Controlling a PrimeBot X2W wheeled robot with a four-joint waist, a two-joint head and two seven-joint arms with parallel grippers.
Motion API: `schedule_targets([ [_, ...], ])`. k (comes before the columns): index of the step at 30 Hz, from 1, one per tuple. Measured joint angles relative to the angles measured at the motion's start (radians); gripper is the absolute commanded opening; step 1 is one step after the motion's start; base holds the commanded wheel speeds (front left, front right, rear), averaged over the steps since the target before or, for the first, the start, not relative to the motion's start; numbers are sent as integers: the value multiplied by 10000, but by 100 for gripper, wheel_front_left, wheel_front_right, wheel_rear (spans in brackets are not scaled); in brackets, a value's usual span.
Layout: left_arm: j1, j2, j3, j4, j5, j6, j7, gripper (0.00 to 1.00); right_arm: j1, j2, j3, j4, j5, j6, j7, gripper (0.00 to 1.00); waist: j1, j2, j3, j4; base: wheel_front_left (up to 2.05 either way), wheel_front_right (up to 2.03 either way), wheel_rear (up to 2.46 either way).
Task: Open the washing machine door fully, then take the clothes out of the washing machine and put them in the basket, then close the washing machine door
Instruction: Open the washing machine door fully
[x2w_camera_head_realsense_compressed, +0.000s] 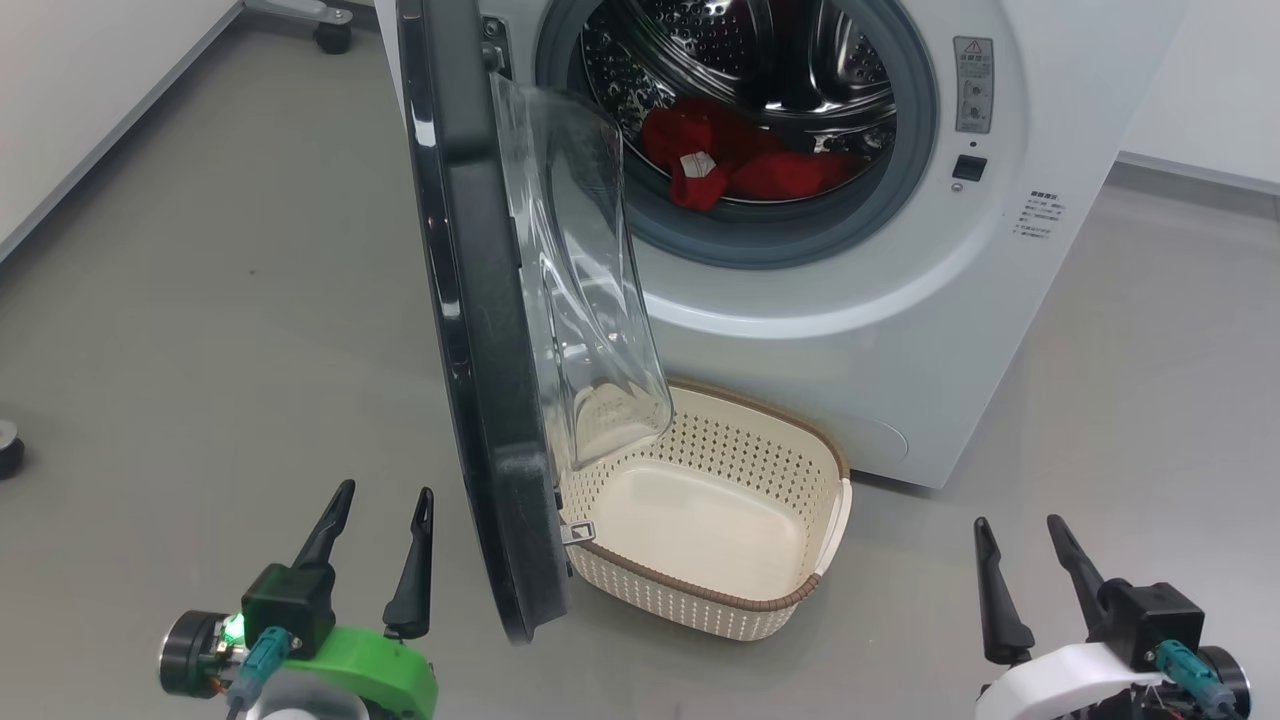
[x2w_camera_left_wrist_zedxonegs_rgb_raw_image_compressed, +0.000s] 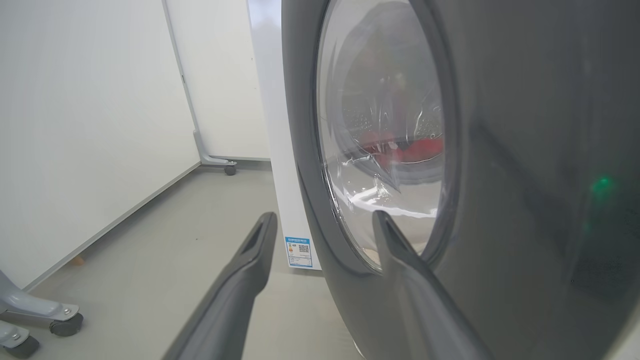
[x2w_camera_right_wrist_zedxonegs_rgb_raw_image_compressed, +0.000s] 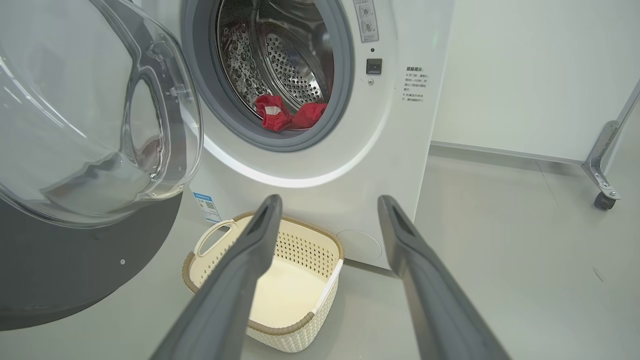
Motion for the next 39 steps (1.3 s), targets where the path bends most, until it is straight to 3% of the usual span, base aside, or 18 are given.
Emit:
schedule_targets([
  [16, 67, 0, 201, 25, 23, 0, 0, 100, 561, 579, -165, -196, -780, -69, 0, 100, 0, 0, -24, -114, 0, 0, 0],
  [39, 153, 0, 161, 119, 94, -58, 0, 100, 867, 926, -476, -313, -1266, -71, 0, 100, 0, 0, -83, -160, 0, 0, 0],
])
